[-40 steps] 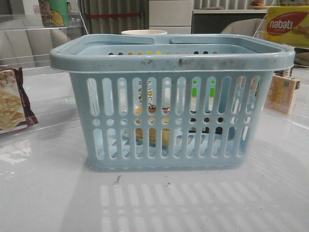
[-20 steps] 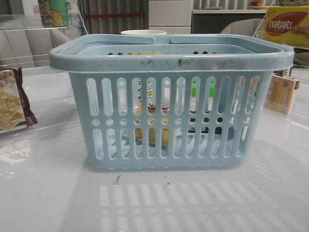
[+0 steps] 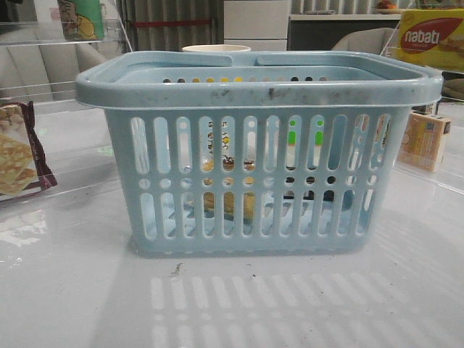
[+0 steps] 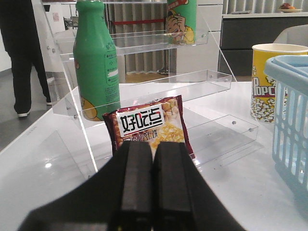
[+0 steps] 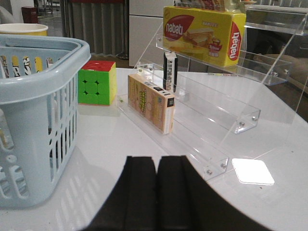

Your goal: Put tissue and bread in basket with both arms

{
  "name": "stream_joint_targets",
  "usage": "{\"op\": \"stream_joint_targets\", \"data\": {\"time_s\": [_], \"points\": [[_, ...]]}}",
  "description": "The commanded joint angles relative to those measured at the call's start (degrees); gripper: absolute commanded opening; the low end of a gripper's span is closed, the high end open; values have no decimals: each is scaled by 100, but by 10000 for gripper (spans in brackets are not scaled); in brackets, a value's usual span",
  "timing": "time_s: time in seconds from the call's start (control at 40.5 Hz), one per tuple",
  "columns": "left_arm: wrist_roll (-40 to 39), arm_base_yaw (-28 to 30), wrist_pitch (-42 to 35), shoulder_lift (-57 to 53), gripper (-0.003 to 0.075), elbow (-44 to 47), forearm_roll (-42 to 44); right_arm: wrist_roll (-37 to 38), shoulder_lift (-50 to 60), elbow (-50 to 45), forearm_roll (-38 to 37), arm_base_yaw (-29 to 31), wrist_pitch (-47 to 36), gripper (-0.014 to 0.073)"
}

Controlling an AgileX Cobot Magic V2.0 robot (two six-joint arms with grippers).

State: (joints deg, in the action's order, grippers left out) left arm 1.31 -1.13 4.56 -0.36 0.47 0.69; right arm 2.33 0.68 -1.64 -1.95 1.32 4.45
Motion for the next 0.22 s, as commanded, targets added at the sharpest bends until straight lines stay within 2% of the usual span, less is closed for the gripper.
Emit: {"op": "stream_joint_targets", "data": {"time_s": [0.0, 0.198], "points": [[-60, 13, -552, -99, 90, -14, -11, -3, 90, -11, -63, 32, -497, 25], [-60, 13, -552, -99, 90, -14, -11, -3, 90, -11, -63, 20, -479, 25]]}}
